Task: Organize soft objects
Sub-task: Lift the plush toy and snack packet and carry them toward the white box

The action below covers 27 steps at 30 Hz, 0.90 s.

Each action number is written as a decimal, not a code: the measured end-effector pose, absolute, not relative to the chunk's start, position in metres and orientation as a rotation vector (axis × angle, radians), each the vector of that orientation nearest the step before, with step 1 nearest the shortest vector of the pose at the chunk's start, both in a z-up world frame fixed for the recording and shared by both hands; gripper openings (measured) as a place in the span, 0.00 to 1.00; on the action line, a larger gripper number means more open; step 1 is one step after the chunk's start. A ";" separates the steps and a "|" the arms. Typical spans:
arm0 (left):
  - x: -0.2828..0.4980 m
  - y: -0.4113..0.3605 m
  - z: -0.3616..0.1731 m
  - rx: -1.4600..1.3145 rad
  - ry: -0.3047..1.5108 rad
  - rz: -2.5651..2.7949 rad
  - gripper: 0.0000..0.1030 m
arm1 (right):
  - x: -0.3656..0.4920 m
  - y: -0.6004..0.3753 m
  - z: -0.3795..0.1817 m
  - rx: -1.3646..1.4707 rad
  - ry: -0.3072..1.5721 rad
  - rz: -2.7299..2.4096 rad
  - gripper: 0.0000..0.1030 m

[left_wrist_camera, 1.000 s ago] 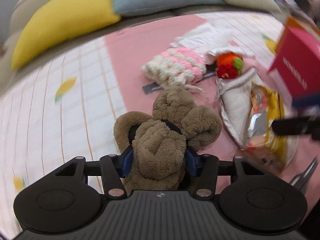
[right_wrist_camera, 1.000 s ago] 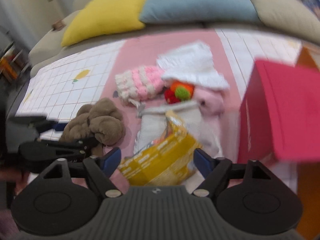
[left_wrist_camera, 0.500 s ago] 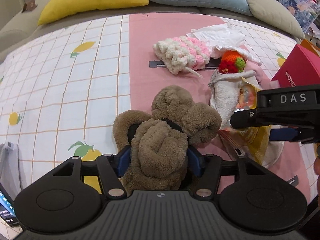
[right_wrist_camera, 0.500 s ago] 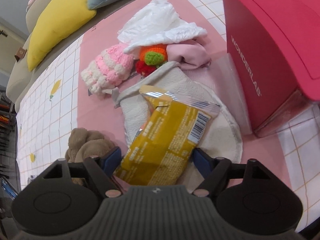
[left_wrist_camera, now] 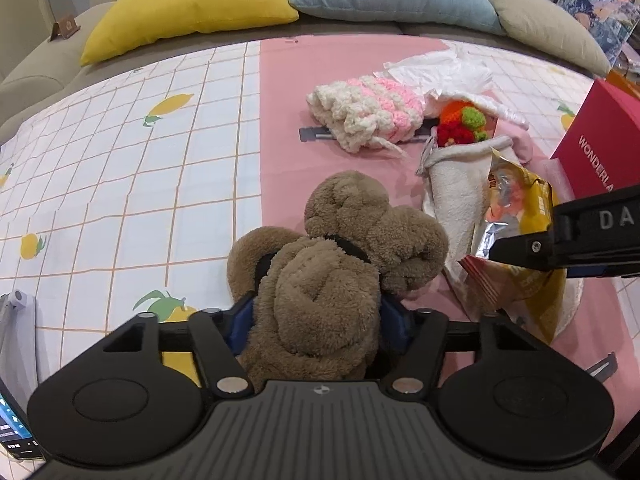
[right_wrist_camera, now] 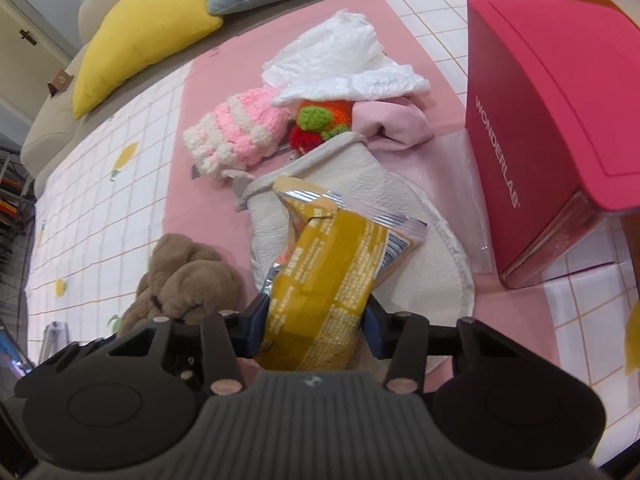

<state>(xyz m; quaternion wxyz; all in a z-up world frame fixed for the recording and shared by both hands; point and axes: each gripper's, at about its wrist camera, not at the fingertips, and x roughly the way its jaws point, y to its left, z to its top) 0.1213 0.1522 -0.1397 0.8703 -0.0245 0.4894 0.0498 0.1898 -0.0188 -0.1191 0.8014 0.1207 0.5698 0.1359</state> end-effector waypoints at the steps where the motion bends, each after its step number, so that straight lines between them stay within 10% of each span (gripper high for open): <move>1: 0.119 0.153 -0.137 -0.057 1.012 0.106 0.59 | 0.188 -0.020 -0.116 0.258 1.218 0.302 0.47; 27: 0.073 0.060 -0.004 -0.266 0.762 -0.095 0.56 | 0.126 -0.131 -0.004 0.001 0.843 0.584 0.47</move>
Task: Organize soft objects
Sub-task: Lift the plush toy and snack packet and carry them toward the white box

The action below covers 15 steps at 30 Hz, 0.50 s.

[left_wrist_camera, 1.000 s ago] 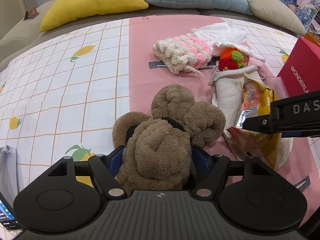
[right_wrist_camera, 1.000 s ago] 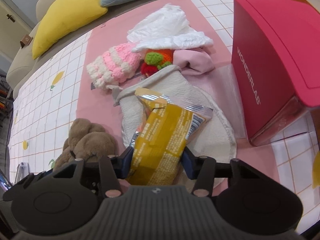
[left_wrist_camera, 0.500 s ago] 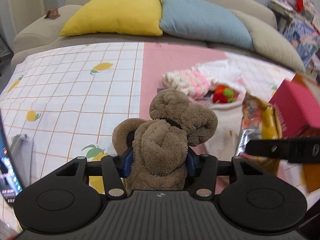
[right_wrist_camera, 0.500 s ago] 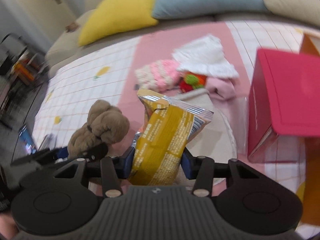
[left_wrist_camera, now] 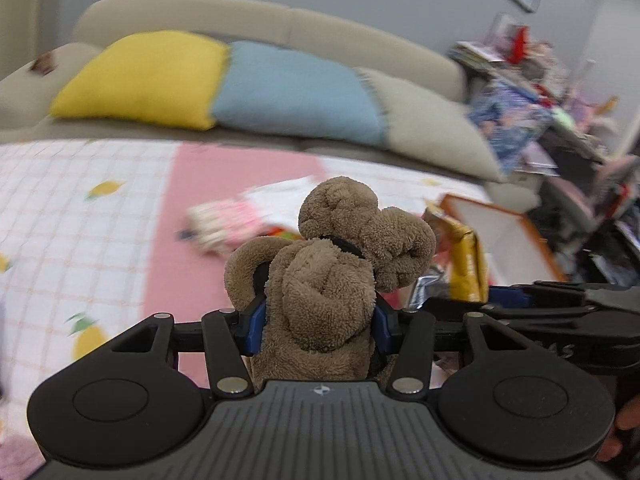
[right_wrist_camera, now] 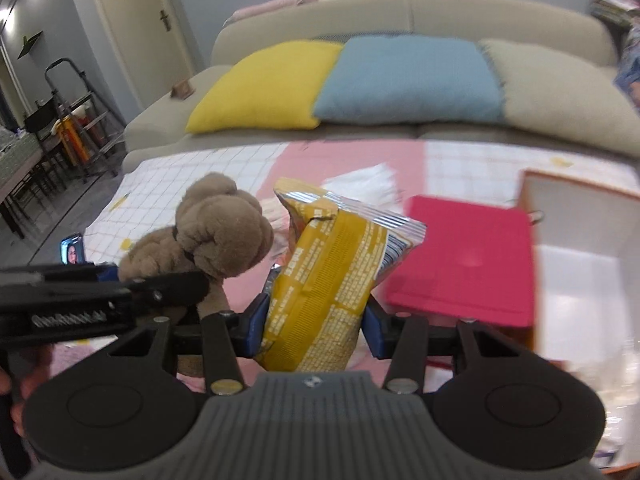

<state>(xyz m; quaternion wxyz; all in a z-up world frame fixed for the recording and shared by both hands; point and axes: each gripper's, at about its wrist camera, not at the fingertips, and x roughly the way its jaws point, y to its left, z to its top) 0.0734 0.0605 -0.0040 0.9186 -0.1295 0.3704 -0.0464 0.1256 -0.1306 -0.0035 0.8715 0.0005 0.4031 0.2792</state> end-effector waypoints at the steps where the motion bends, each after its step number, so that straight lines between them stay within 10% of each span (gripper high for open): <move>1: 0.078 0.050 0.001 -0.258 0.757 -0.126 0.56 | 0.126 -0.141 -0.001 -0.006 0.834 0.568 0.47; 15: 0.139 -0.104 0.030 -0.031 0.746 -0.426 0.56 | 0.158 -0.274 0.014 -0.191 0.835 0.333 0.47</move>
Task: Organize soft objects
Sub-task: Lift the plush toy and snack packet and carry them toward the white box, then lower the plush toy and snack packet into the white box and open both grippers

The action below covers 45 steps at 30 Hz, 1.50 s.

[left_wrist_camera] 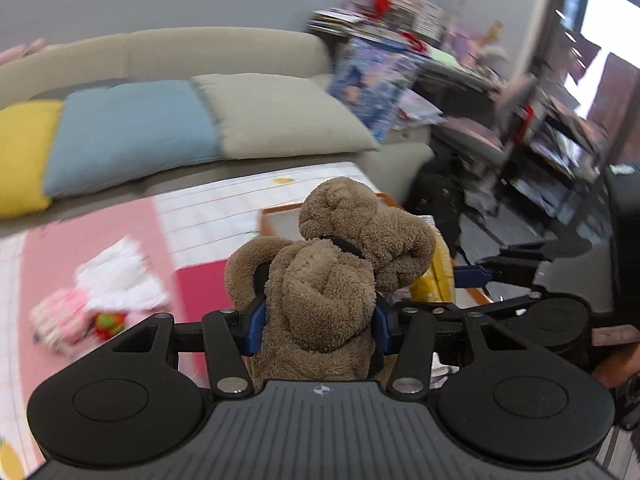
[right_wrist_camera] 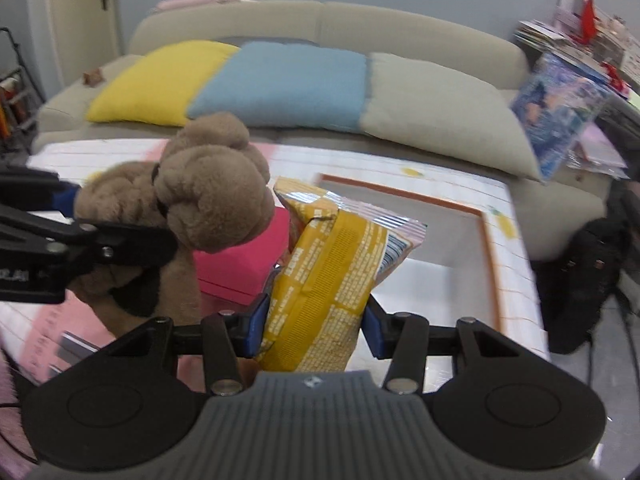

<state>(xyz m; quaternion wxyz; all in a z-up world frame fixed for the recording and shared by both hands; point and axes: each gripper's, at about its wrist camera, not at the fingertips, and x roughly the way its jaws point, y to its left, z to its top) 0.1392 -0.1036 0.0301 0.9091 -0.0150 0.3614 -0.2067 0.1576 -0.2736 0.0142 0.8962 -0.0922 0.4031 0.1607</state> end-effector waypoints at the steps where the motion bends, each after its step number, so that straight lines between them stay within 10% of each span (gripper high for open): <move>1: 0.145 -0.115 0.030 -0.010 0.749 -0.446 0.56 | 0.162 -0.280 0.012 -0.202 0.848 0.320 0.47; 33: 0.213 -0.216 -0.060 0.365 1.009 -0.500 0.58 | 0.221 -0.317 -0.077 -0.455 1.061 0.266 0.46; 45: 0.211 -0.213 -0.058 0.336 0.999 -0.449 0.78 | 0.211 -0.311 -0.068 -0.510 1.015 0.249 0.64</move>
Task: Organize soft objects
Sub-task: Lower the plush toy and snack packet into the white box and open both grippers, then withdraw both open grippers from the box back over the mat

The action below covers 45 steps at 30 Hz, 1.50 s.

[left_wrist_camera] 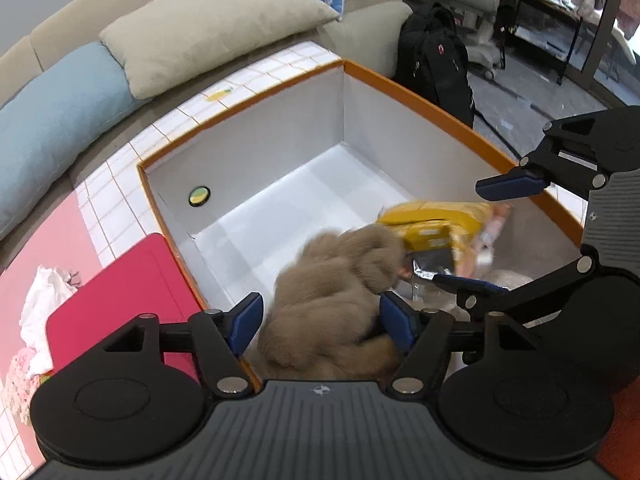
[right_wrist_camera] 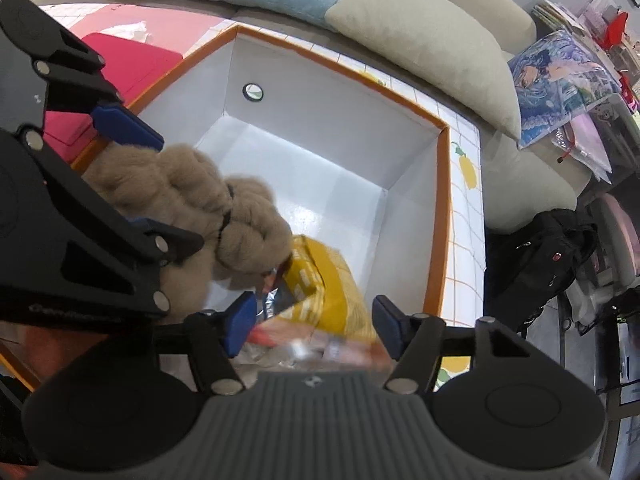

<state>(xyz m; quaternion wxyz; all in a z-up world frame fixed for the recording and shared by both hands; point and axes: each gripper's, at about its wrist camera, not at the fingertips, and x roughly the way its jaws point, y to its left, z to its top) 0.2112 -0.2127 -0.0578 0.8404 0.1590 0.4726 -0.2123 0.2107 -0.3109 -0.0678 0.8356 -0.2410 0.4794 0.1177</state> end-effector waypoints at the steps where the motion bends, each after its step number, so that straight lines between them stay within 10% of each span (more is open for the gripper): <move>1: 0.209 -0.211 -0.055 0.334 0.982 -0.441 0.82 | 0.209 -0.310 -0.066 -0.513 1.008 0.244 0.66; 45: 0.128 -0.093 -0.006 0.014 0.741 -0.237 0.87 | 0.118 -0.230 -0.021 -0.212 0.690 -0.035 0.87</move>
